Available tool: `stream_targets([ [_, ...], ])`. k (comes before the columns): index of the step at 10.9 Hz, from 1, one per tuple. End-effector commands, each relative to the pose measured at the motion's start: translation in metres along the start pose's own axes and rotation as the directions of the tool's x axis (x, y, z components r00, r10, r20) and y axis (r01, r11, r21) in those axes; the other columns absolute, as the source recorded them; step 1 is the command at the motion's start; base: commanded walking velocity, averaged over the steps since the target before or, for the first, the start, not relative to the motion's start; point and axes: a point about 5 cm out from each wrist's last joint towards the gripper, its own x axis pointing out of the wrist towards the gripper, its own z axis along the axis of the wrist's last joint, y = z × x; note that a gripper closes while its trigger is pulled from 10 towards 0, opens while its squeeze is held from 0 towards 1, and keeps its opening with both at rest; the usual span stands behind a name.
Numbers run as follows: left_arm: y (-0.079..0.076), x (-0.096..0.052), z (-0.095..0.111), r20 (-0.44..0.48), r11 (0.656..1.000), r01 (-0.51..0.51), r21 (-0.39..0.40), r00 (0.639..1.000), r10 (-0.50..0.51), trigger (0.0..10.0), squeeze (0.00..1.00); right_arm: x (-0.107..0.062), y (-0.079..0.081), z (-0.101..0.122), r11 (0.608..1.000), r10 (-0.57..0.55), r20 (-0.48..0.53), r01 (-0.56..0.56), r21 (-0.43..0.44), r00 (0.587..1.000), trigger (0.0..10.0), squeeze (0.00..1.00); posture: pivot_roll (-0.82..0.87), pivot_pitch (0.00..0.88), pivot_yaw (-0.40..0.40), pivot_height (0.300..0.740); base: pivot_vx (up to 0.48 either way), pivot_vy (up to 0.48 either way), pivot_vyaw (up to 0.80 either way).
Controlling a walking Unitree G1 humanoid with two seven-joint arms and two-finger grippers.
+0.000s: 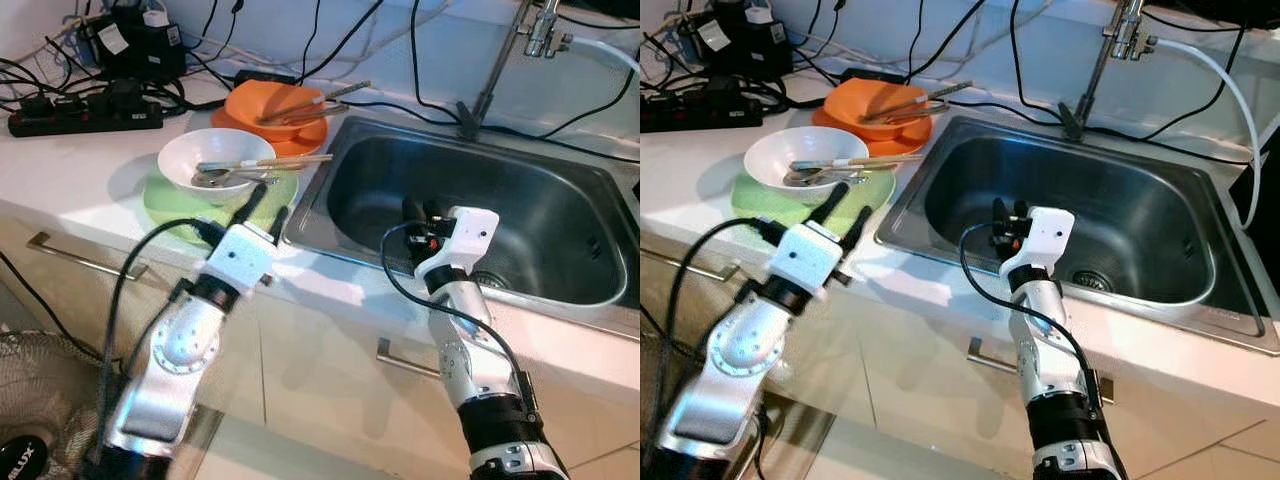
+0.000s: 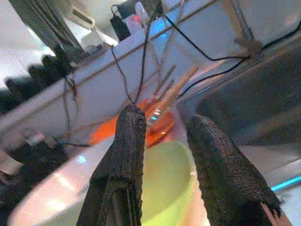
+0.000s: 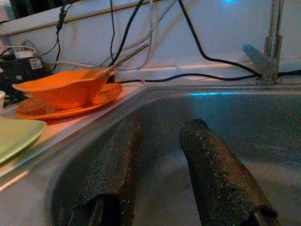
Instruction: Kitchen organization
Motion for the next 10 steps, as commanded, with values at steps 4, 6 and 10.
stream_targets([
  [4, 0.005, 0.016, 0.006, 0.018, 0.994, -0.01, 0.112, 1.0, 0.008, 10.0, 0.0, 0.004, 0.005, 0.003, 1.0, 0.018, 0.014, -0.018, 0.007, 1.0, 10.0, 0.0, 0.23, 0.005, -0.068, 0.74, 0.0, 0.0, 0.0],
  [6, 0.004, 0.024, 0.001, -0.005, 0.991, 0.019, 0.131, 1.0, -0.018, 10.0, 0.0, 0.005, 0.005, 0.003, 1.0, 0.02, 0.016, -0.02, 0.008, 1.0, 10.0, 0.0, 0.23, 0.0, -0.062, 0.74, 0.0, 0.0, 0.0],
  [10, 0.0, 0.036, -0.007, -0.045, 0.987, 0.06, 0.15, 0.998, -0.054, 10.0, 0.0, 0.004, 0.006, 0.003, 1.0, 0.019, 0.019, -0.02, 0.009, 1.0, 10.0, 0.0, 0.22, 0.0, -0.056, 0.74, 0.0, 0.0, 0.0],
])
